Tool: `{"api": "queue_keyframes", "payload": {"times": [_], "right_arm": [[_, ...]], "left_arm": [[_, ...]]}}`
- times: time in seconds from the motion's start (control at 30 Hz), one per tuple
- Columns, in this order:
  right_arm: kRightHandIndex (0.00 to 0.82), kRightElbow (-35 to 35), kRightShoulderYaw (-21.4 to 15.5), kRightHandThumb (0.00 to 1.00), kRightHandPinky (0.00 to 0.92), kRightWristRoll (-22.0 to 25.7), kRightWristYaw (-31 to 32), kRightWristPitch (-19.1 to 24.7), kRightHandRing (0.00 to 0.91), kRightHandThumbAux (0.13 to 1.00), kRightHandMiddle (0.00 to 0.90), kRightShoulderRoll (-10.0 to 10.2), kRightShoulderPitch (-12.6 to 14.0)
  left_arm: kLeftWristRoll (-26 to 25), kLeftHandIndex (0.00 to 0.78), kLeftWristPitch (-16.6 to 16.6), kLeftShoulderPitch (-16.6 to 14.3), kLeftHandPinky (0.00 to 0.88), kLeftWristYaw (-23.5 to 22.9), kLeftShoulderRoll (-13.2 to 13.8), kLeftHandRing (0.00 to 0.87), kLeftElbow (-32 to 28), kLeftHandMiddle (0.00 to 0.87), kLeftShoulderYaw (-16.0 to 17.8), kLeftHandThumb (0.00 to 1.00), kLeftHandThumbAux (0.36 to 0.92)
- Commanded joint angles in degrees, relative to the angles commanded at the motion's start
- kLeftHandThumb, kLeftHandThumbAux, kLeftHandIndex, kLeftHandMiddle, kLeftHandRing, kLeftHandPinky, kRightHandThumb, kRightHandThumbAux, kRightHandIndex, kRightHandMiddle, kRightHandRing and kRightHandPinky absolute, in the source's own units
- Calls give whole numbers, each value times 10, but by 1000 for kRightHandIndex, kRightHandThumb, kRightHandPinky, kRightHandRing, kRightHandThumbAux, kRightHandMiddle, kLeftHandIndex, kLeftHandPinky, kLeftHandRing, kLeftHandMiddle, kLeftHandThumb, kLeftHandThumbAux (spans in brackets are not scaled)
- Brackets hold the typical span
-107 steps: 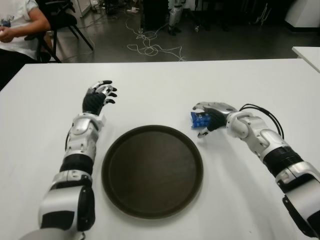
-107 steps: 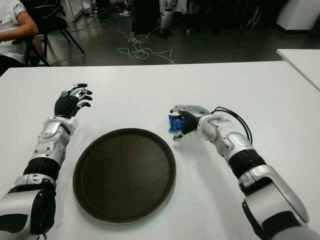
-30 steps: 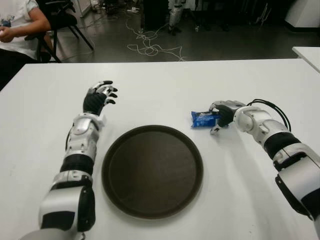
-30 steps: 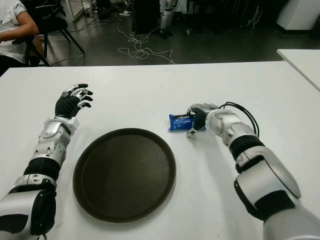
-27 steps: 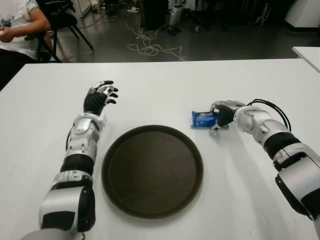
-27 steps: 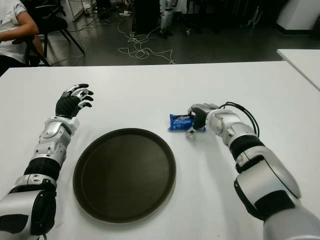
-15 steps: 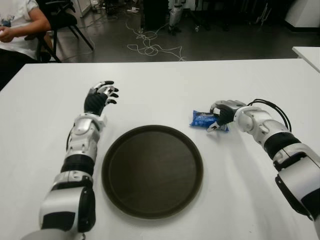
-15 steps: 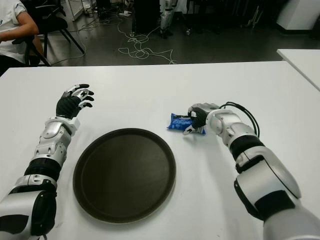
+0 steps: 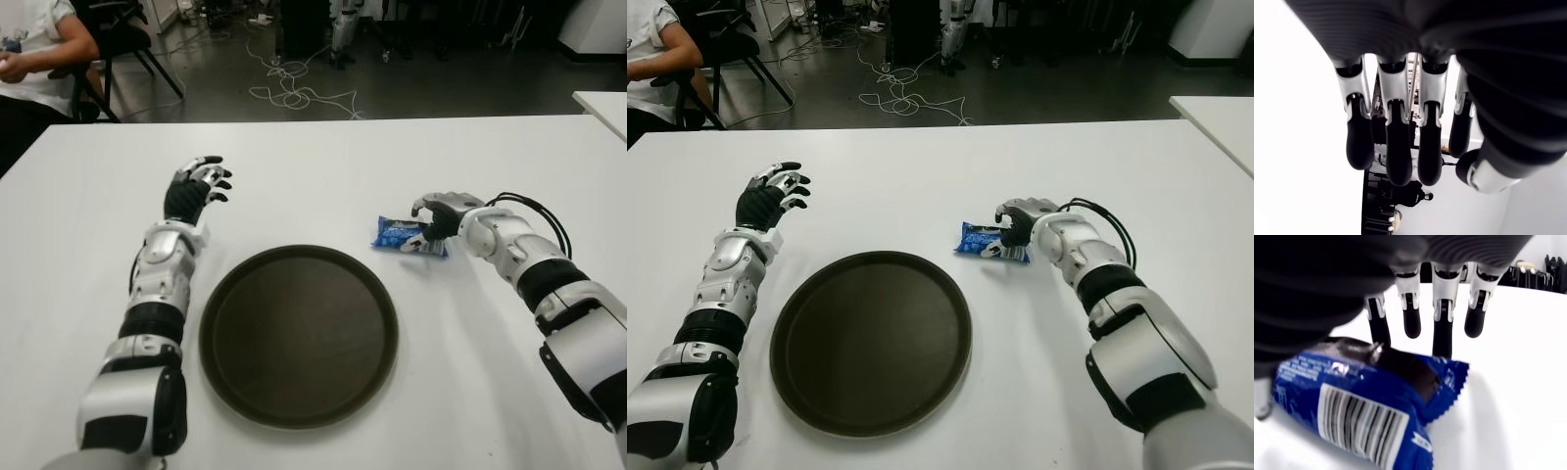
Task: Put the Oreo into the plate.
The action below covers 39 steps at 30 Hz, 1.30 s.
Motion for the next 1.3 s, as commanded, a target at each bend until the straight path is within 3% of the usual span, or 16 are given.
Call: {"api": "queue_keyframes", "payload": {"times": [0.3,0.7,0.97,1.17,1.3], "right_arm": [[300,-3,5,0,299,-4,8,0,341,481,322,-2,0],[370,-7,8,3,348,-1,18,-11,349,604,338,-7,1],[362,-5,5,60,361,1,13,-14,386,578,365,-6,3],[311,-2,6,61,293,-2,2,-13,353,503,343,-6,4],[223,-3,8,64,261,-3,-2,-18,308,467,297,-8,7]], "left_arm": [[-1,353,-3,-1,563,0,0,511,5,503,2,818,689],[0,353,0,-2,547,-2,2,493,7,497,0,817,689],[-2,357,-3,-3,553,-1,1,496,9,493,3,818,688],[-7,353,-3,-5,562,-6,0,504,12,500,6,818,689],[-8,349,-1,-4,582,-7,0,518,9,507,5,818,690]]}}
